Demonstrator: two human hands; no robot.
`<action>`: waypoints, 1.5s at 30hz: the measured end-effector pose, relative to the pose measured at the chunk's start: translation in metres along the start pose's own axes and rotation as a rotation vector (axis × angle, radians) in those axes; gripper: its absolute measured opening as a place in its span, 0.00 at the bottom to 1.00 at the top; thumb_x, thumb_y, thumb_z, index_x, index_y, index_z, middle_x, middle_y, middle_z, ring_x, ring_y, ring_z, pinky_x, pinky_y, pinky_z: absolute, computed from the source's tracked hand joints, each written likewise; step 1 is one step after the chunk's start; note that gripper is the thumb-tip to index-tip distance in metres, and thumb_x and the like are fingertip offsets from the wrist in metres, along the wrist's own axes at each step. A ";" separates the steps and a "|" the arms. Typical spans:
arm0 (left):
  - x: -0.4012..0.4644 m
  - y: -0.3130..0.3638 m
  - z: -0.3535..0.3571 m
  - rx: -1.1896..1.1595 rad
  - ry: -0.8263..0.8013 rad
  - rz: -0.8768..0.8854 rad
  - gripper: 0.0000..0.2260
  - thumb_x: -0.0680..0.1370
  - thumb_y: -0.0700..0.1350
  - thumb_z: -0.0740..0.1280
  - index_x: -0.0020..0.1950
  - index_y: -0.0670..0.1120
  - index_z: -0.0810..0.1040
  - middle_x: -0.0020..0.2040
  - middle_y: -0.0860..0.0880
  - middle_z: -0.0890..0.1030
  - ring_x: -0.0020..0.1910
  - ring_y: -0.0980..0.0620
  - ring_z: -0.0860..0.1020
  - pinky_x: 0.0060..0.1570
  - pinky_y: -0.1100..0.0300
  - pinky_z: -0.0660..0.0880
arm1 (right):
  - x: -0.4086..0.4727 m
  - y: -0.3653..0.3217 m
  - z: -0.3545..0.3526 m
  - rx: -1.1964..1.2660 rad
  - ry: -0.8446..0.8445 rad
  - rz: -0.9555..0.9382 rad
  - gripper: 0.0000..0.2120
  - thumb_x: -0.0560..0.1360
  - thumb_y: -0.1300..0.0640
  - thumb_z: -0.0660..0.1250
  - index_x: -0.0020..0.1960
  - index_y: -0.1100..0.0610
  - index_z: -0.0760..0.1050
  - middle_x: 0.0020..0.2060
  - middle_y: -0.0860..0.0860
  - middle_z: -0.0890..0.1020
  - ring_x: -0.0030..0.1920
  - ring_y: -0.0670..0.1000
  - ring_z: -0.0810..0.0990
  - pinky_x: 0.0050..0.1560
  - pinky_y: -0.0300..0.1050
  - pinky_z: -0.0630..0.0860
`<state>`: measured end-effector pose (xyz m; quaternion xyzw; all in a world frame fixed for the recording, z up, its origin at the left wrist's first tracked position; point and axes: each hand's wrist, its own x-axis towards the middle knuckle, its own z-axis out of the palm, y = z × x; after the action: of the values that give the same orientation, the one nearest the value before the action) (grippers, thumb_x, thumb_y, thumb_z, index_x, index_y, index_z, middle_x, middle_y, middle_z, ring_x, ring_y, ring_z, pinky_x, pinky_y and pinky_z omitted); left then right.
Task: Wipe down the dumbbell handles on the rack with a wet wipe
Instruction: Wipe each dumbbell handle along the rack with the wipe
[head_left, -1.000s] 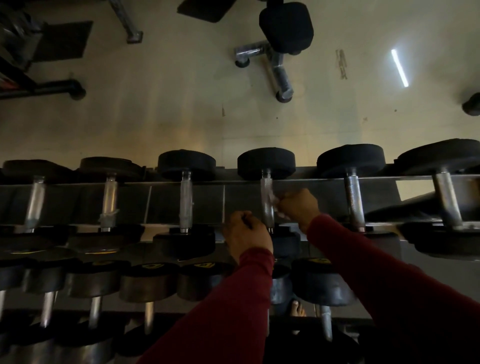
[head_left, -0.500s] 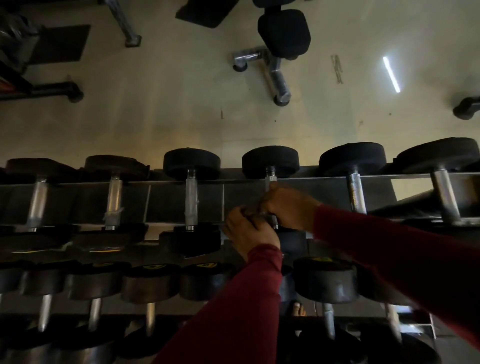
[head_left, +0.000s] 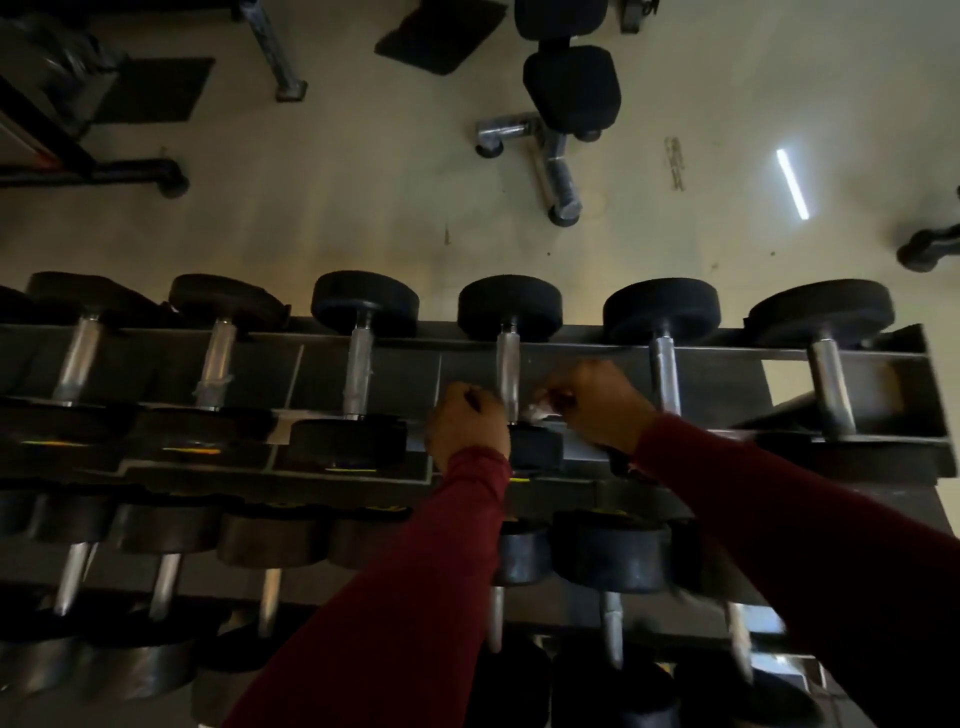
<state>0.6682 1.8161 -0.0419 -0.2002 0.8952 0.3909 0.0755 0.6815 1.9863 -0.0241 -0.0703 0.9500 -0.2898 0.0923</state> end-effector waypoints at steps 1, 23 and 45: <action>-0.003 0.001 0.000 0.037 -0.016 0.036 0.10 0.78 0.51 0.59 0.52 0.49 0.78 0.50 0.45 0.82 0.53 0.43 0.78 0.56 0.49 0.74 | -0.012 0.008 -0.009 0.074 0.047 0.107 0.08 0.78 0.59 0.68 0.55 0.53 0.82 0.51 0.50 0.85 0.49 0.45 0.81 0.59 0.45 0.78; -0.119 0.098 0.144 -0.160 0.308 -0.488 0.18 0.80 0.51 0.56 0.64 0.44 0.75 0.65 0.44 0.76 0.64 0.41 0.70 0.61 0.48 0.68 | -0.080 0.134 -0.058 0.270 -0.088 0.463 0.03 0.72 0.59 0.75 0.46 0.56 0.83 0.47 0.52 0.85 0.47 0.48 0.82 0.57 0.43 0.78; -0.119 0.099 0.142 -0.192 0.292 -0.504 0.19 0.81 0.51 0.55 0.66 0.43 0.74 0.65 0.43 0.76 0.64 0.43 0.71 0.57 0.54 0.65 | -0.068 0.148 -0.049 0.196 -0.143 0.502 0.05 0.75 0.59 0.72 0.47 0.61 0.83 0.46 0.55 0.85 0.49 0.52 0.83 0.47 0.42 0.75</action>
<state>0.7322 2.0164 -0.0375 -0.4762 0.7777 0.4100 0.0214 0.7256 2.1469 -0.0586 0.1565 0.8963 -0.3425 0.2343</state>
